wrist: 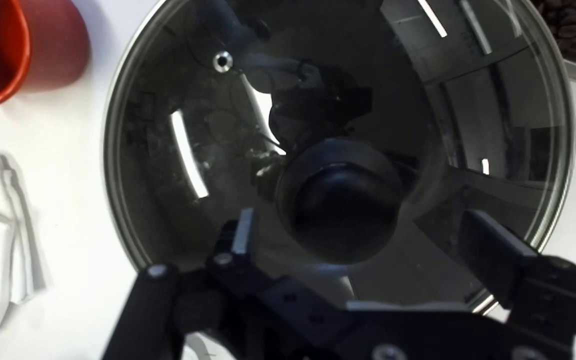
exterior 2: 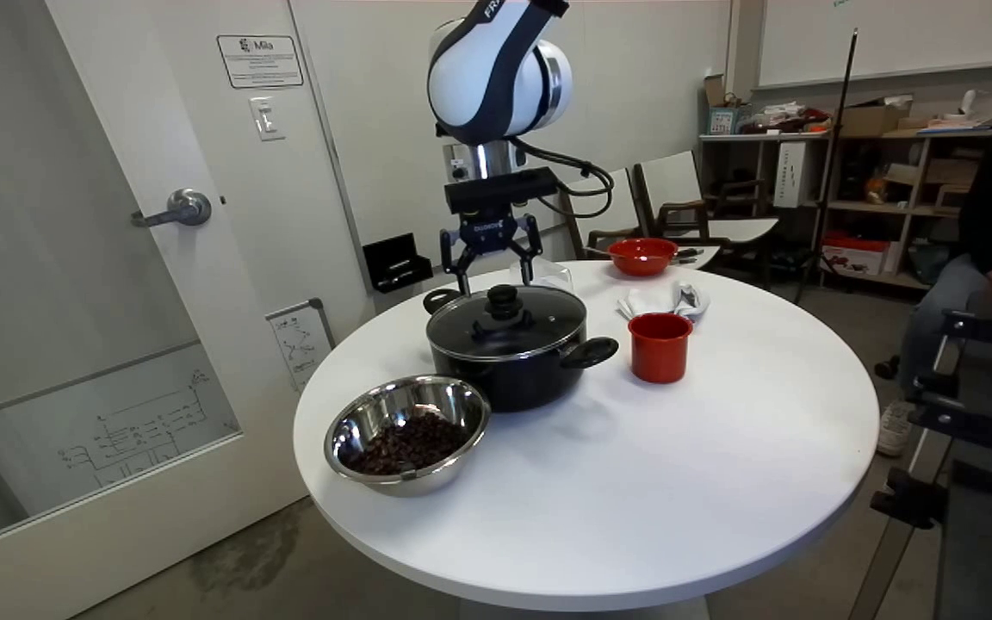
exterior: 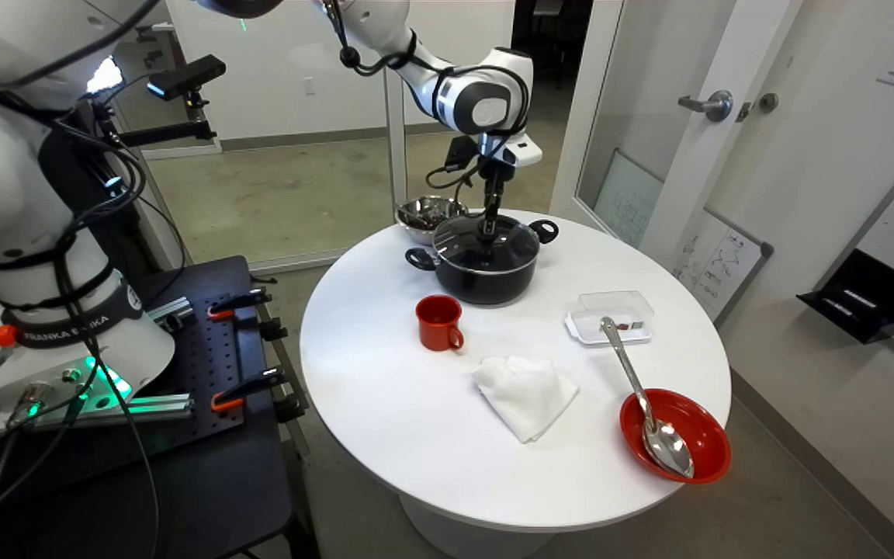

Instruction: Pick up the lid from the black pot and put it on the table.

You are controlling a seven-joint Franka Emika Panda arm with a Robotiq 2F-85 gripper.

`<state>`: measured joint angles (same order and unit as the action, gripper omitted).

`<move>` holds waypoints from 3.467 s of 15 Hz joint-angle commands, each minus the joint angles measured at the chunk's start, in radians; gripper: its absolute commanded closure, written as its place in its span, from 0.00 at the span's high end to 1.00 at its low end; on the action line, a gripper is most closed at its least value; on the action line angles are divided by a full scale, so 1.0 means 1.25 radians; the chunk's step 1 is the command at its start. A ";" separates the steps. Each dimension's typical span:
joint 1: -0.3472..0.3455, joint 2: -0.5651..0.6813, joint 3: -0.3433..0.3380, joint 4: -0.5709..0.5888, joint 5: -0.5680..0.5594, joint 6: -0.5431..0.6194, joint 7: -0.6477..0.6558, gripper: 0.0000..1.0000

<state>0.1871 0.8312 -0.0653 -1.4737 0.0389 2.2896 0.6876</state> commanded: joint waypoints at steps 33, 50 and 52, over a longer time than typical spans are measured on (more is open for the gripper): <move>-0.029 -0.434 0.024 -0.266 0.048 -0.135 0.011 0.26; -0.280 -0.524 -0.141 -0.541 0.086 -0.093 0.101 0.26; -0.284 -0.514 -0.157 -0.567 0.056 -0.028 0.124 0.26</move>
<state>-0.1664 0.1963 -0.2420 -2.1389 0.1529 2.1684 0.7800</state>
